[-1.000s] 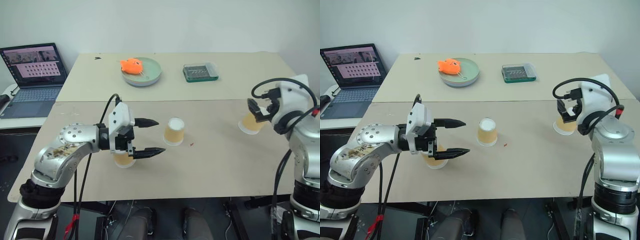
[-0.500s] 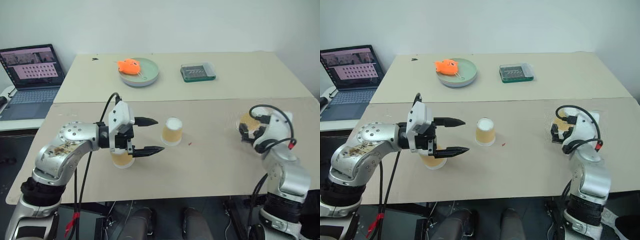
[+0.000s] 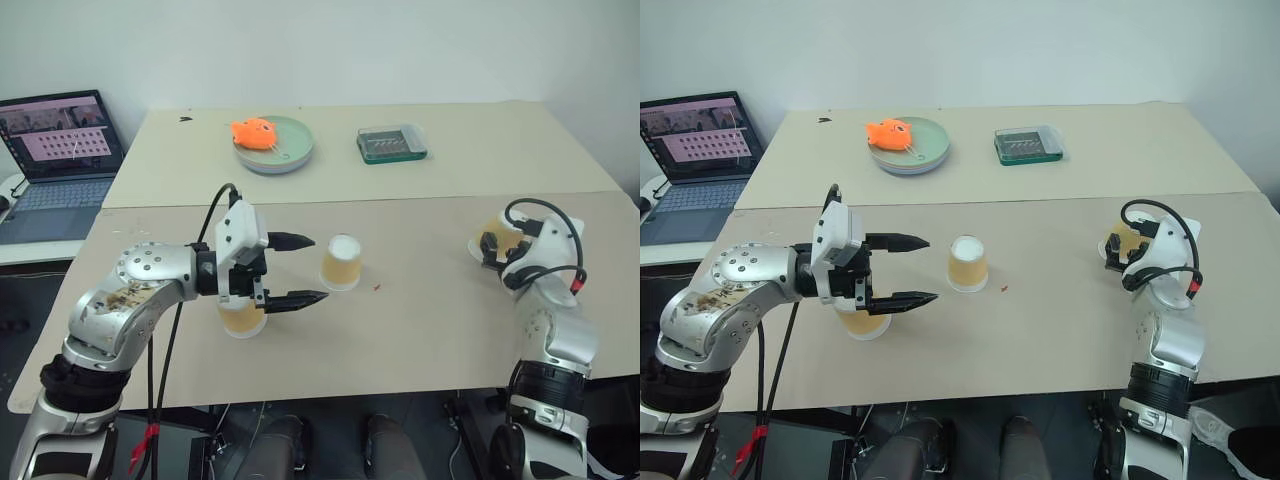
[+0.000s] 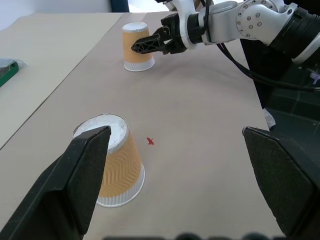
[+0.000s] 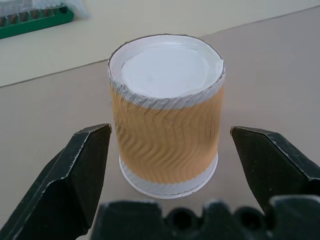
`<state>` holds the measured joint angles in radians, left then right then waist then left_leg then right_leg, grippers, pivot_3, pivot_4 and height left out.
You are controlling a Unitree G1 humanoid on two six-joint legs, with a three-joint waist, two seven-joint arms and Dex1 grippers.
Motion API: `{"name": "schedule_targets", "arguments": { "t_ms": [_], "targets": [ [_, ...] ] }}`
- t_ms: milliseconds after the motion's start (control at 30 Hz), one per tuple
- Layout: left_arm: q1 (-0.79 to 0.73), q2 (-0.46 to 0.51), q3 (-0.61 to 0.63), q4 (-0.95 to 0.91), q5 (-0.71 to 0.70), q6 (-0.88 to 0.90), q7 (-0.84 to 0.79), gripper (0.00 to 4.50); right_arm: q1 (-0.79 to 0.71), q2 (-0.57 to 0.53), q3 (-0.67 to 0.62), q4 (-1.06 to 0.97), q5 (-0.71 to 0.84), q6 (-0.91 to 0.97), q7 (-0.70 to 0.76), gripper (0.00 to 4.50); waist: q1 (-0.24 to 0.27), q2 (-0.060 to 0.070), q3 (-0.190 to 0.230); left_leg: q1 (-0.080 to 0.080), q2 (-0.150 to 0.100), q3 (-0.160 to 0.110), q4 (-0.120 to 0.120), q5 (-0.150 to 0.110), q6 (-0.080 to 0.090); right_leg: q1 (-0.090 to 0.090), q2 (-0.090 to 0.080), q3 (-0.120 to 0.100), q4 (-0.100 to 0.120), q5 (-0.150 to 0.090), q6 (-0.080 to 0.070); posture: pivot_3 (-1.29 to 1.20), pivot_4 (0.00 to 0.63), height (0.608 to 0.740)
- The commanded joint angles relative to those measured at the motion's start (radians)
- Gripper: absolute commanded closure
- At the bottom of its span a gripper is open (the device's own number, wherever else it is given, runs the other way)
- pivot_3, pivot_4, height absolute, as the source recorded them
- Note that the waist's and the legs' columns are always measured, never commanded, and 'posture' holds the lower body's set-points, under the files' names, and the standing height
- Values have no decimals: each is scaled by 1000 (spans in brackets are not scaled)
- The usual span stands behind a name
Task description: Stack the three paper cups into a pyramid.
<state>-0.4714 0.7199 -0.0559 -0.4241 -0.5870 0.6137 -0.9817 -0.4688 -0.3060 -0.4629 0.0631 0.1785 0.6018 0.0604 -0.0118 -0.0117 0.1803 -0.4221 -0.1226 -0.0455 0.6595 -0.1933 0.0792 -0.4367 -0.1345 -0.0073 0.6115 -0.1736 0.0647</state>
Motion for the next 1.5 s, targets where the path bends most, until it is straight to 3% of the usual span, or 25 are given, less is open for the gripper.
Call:
{"name": "schedule_targets", "arguments": {
  "t_ms": [33, 433, 633, 667, 833, 1000, 1067, 1300, 1500],
  "targets": [
    [-8, 10, 34, -40, -7, -11, 10, 0, -60, -36, 4, 64, 7, -75, 3, 45, -1, 0, 0, 0, 0, 0, 0, 0, 0, 0, 0, 0, 0, 0, 0, 0, 150, 740],
    [1, 11, 39, -54, -7, -7, 34, 0, -222, -132, 21, 437, 6, -271, 36, 45, -3, 0, 0, 0, 0, 0, 0, 0, 0, 1, 0, 1, 0, 0, -1, 0, 150, 740],
    [8, 13, 44, -57, -5, -5, 41, 0, -249, -145, 36, 483, 13, -307, 50, 45, -3, 0, 0, 0, 1, 0, 0, 1, 0, 1, 1, 1, 0, 0, -1, 0, 150, 740],
    [8, 13, 44, -58, -5, -5, 42, 0, -249, -145, 38, 483, 14, -310, 51, 553, -3, 0, 0, 0, 1, 0, 0, 1, 0, 1, 1, 1, 0, 1, -1, 0, 150, 740],
    [11, 14, 44, -58, -4, -6, 45, 0, -242, -141, 60, 452, 19, -301, 72, 2020, -3, 0, 0, 0, 1, 0, 0, 1, 0, 1, 1, 1, 0, 1, -1, 0, 150, 740],
    [13, 13, 41, -64, -5, -4, 46, 0, -240, -142, 73, 392, 31, -309, 97, 2145, -3, 0, 0, 0, 1, 0, 0, 1, 0, 1, 1, 1, 0, 1, -1, 0, 150, 740],
    [12, 13, 41, -65, -6, -2, 47, 0, -256, -157, 80, 350, 67, -296, 172, 2145, -3, 0, 0, 0, 1, 0, 0, 1, 0, 1, 1, 1, 0, 1, -1, 0, 150, 740],
    [12, 11, 39, -66, -6, -3, 52, 0, -279, -301, 224, 251, 230, -145, 714, 2145, -3, 0, 0, 0, 1, 0, 0, 0, 1, 1, 1, 1, -1, 1, -1, 0, 150, 740],
    [13, 8, 41, -68, -6, -5, 57, 0, -262, -419, 398, 295, 211, -190, 1118, 2145, 1, 0, 0, 0, 2, 0, 0, 0, 1, 2, 2, 0, -1, 0, -1, 0, 150, 740]
  ]
}}
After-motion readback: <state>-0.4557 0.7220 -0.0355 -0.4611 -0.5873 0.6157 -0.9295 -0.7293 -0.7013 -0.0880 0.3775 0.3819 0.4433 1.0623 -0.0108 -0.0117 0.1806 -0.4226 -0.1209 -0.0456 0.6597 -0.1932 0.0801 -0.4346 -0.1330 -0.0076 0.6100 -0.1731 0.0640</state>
